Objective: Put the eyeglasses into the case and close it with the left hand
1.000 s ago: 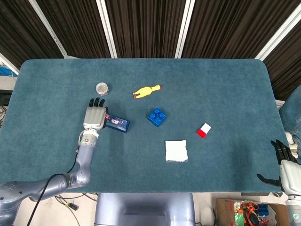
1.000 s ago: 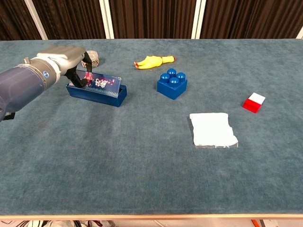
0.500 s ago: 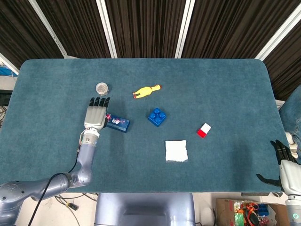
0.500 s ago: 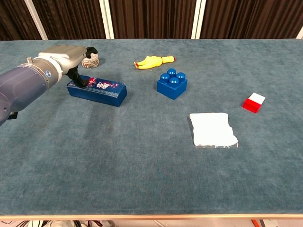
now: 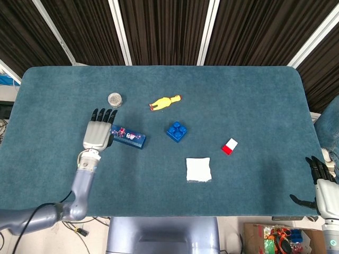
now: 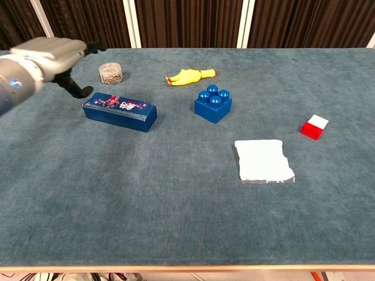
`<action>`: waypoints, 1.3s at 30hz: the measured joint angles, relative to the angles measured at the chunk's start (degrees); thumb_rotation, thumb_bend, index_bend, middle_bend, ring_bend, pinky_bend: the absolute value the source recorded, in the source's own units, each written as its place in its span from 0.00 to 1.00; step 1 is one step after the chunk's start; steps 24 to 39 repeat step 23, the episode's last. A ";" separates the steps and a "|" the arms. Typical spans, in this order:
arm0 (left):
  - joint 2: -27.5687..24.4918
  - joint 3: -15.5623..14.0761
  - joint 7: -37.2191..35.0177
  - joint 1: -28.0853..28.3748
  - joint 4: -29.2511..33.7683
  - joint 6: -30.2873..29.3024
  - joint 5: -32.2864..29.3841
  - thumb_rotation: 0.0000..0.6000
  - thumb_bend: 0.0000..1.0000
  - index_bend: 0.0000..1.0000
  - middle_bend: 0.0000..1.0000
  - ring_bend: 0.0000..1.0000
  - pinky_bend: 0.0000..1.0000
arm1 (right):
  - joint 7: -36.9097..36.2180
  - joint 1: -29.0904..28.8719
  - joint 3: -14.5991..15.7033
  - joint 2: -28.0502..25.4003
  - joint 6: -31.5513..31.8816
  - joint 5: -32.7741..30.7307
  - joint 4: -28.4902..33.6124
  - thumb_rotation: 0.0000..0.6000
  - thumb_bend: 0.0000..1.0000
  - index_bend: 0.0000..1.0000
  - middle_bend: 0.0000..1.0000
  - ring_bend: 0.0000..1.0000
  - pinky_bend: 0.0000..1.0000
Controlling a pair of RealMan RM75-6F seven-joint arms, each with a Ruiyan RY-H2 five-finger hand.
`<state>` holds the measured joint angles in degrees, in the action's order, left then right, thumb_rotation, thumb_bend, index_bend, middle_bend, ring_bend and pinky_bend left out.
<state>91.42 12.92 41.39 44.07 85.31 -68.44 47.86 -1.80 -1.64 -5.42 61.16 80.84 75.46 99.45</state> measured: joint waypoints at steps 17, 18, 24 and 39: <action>-23.49 -10.31 -6.56 -15.26 28.35 -10.52 11.78 1.00 0.32 0.02 0.04 0.00 0.01 | 1.27 0.17 -0.04 1.00 1.83 1.60 -1.15 1.00 0.05 0.00 0.00 0.02 0.19; -24.21 -10.97 -7.22 -16.06 29.06 -11.22 13.21 1.00 0.32 0.02 0.04 0.00 0.01 | 1.26 0.18 -0.07 1.02 1.93 1.66 -1.17 1.00 0.05 0.00 0.00 0.02 0.19; -26.97 -13.45 -10.76 -19.55 30.87 -14.36 19.29 1.00 0.32 0.02 0.04 0.00 0.01 | 1.06 0.33 -0.06 1.08 2.23 1.85 -1.26 1.00 0.05 0.00 0.00 0.02 0.19; -26.97 -13.45 -10.76 -19.55 30.87 -14.36 19.29 1.00 0.32 0.02 0.04 0.00 0.01 | 1.06 0.33 -0.06 1.08 2.23 1.85 -1.26 1.00 0.05 0.00 0.00 0.02 0.19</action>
